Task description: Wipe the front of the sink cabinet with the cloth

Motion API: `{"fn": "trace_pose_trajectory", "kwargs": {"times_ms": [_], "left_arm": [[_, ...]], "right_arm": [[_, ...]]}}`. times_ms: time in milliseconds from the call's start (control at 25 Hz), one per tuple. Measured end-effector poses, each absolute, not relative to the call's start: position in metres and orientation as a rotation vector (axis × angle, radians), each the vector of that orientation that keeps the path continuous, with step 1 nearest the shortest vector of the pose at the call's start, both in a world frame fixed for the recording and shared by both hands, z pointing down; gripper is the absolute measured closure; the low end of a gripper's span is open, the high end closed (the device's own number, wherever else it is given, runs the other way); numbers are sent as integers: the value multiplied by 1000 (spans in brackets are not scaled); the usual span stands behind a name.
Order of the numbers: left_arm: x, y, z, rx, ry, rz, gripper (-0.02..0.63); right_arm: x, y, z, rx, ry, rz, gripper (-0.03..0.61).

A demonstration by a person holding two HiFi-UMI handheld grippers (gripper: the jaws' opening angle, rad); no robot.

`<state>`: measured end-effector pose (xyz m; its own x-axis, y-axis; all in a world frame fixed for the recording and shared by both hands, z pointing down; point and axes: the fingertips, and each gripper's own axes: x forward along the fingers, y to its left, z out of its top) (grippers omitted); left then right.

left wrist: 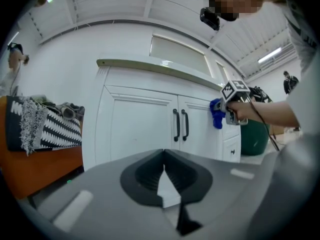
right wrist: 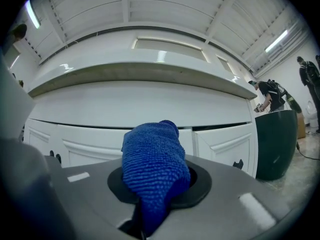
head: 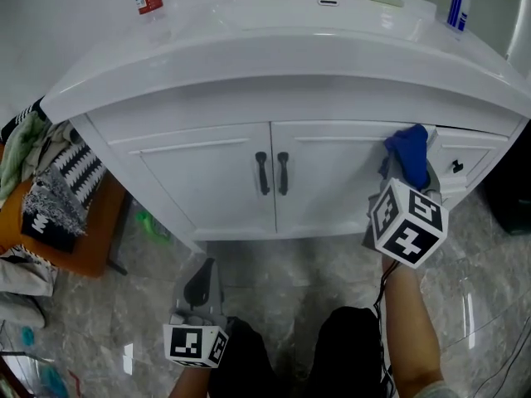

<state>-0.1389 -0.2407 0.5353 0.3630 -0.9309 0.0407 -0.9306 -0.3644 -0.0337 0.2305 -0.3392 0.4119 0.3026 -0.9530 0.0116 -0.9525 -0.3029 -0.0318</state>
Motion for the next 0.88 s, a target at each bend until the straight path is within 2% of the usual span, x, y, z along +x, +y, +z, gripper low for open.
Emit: {"fn": "trace_pose_trajectory", "kwargs": {"times_ms": [880], "left_arm": [[-194, -215, 523, -2530, 1853, -47, 603]], "right_arm": [[22, -365, 404, -2289, 2187, -125, 506]]}}
